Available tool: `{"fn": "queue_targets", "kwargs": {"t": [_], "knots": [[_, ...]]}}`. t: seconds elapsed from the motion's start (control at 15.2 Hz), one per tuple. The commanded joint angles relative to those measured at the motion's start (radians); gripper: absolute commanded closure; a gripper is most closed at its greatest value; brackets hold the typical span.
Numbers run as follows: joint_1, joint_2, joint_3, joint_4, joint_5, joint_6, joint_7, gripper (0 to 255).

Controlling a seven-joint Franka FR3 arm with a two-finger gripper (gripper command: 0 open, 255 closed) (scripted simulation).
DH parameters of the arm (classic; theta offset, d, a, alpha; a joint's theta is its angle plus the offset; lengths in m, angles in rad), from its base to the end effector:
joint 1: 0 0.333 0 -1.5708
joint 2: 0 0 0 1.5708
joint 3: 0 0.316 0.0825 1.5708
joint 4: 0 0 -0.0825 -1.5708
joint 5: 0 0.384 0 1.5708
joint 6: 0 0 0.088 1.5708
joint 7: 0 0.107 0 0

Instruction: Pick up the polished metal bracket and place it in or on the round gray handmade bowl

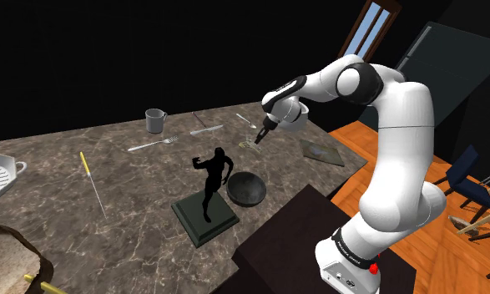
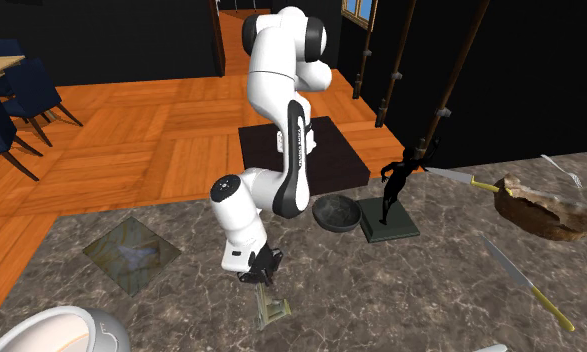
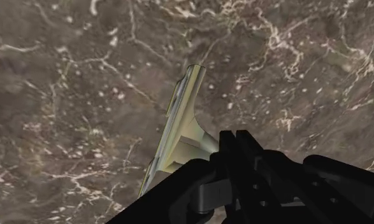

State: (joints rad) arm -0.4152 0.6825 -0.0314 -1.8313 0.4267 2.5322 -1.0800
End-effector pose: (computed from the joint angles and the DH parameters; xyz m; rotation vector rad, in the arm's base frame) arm 0.5802 -0.2816 0.1582 -2.9496 -0.4332 -0.2573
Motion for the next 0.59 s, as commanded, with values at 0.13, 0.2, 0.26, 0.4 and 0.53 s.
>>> {"fn": "queue_targets", "kwargs": {"t": [0.13, 0.2, 0.26, 0.4, 0.53], "knots": [[0.000, 0.000, 0.000, 0.000, 0.000, 0.000, 0.000, 255], [0.000, 0.000, 0.000, 0.000, 0.000, 0.000, 0.000, 255], [0.000, 0.000, 0.000, 0.000, 0.000, 0.000, 0.000, 255], [-0.039, 0.052, 0.031, 0.088, -0.040, -0.063, -0.140, 0], [-0.094, 0.168, 0.093, 0.287, -0.138, -0.200, -0.396, 0]]}}
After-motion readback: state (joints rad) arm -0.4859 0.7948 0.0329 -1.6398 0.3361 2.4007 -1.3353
